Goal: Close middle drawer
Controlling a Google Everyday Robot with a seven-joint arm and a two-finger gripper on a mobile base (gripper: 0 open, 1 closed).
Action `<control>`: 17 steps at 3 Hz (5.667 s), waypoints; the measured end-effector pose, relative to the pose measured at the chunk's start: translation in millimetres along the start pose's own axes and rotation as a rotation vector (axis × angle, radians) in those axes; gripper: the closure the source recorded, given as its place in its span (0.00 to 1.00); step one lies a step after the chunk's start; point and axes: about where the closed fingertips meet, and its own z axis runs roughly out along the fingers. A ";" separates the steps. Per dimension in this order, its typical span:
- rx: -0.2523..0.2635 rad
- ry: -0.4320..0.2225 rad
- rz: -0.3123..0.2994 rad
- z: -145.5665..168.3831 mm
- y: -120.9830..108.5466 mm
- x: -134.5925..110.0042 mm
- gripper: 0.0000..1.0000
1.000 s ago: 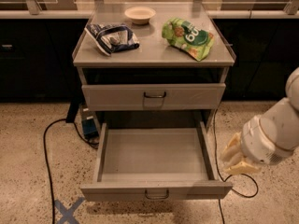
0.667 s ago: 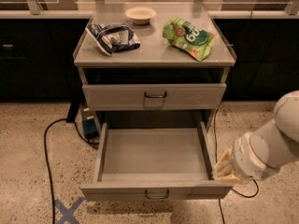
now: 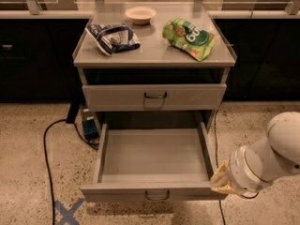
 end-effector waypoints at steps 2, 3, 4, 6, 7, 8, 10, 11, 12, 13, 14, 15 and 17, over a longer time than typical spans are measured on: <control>-0.120 -0.047 0.064 110.5 37.2 17.8 1.00; -0.132 -0.050 0.097 177.6 48.5 31.1 1.00; -0.132 -0.050 0.097 177.7 48.5 31.0 1.00; -0.152 -0.242 0.176 232.6 18.2 -5.2 1.00; -0.146 -0.333 0.230 275.4 -14.6 -22.8 1.00; -0.146 -0.333 0.230 275.4 -14.6 -22.8 1.00; -0.050 -0.341 0.255 289.2 -54.9 -30.2 1.00; -0.050 -0.341 0.255 289.2 -54.9 -30.2 1.00; -0.018 -0.335 0.282 290.3 -66.9 -20.9 1.00; 0.011 -0.337 0.285 290.5 -89.1 -23.3 1.00; 0.012 -0.337 0.285 290.5 -89.1 -23.3 1.00; 0.040 -0.345 0.332 288.5 -99.6 -9.2 1.00; 0.056 -0.360 0.364 293.3 -109.7 0.1 1.00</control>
Offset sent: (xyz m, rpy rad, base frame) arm -0.0534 0.0471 -0.2054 0.0953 0.2491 -0.0396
